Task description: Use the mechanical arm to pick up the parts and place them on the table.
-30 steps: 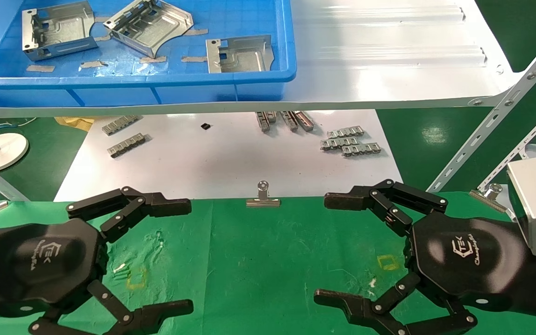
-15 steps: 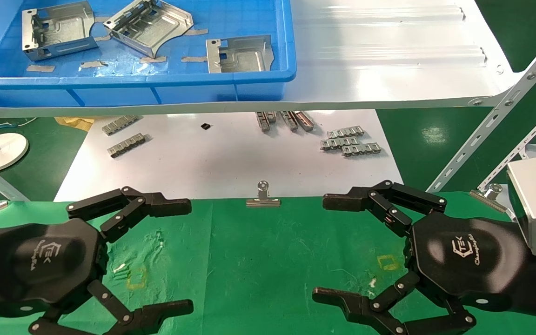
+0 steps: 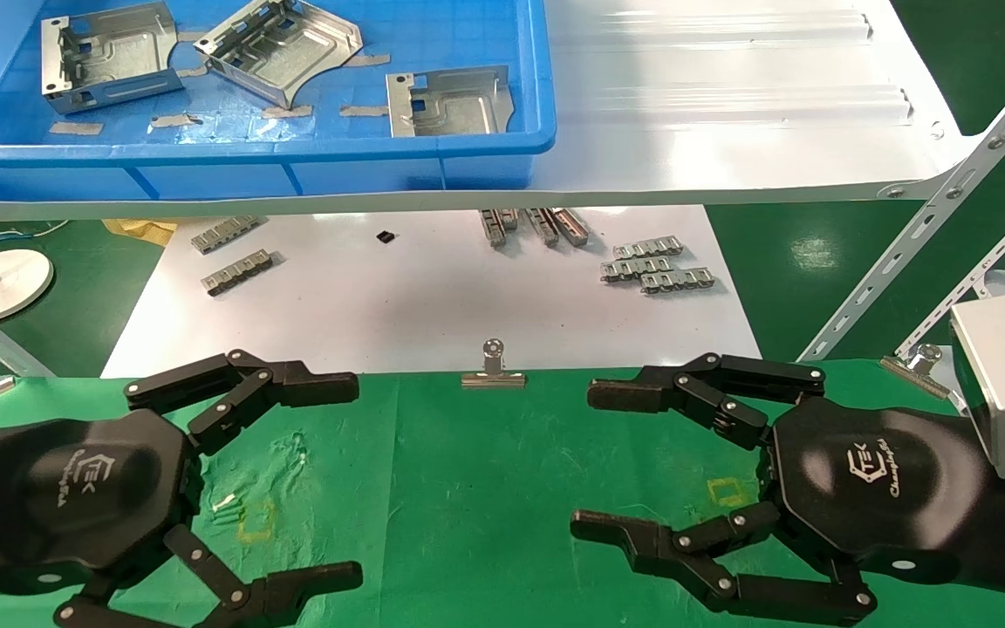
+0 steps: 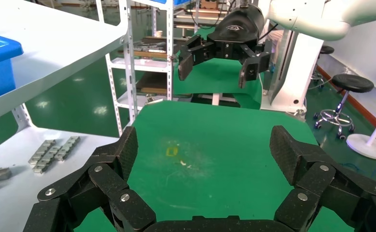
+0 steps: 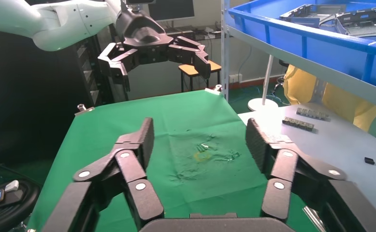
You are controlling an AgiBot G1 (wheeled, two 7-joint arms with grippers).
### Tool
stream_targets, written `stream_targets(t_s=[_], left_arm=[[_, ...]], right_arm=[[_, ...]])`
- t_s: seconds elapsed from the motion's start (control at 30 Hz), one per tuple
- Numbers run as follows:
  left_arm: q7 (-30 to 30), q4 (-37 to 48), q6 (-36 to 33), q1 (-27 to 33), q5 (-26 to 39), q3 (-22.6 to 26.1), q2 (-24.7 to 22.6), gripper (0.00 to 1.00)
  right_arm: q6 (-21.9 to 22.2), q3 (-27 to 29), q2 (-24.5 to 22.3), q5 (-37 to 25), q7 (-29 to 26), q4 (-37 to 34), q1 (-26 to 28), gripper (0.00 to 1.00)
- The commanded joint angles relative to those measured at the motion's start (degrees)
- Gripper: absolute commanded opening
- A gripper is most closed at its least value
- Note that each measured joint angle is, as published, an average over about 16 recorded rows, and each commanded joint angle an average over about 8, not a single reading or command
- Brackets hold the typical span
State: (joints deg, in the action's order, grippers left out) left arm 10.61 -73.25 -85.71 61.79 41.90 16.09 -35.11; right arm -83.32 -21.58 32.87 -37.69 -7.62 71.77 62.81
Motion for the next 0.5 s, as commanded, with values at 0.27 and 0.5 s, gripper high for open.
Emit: stream_targets(t_s=[0.27,0.5], left_arm=[[0.0,0.0,0.0,0.0,0.0,0.0,0.0,1.00],[0.0,0.0,0.0,0.0,0.0,0.0,0.0,1.00]], right_arm=[[0.0,0.0,0.0,0.0,0.0,0.0,0.0,0.00],[0.0,0.0,0.0,0.0,0.0,0.0,0.0,0.00]])
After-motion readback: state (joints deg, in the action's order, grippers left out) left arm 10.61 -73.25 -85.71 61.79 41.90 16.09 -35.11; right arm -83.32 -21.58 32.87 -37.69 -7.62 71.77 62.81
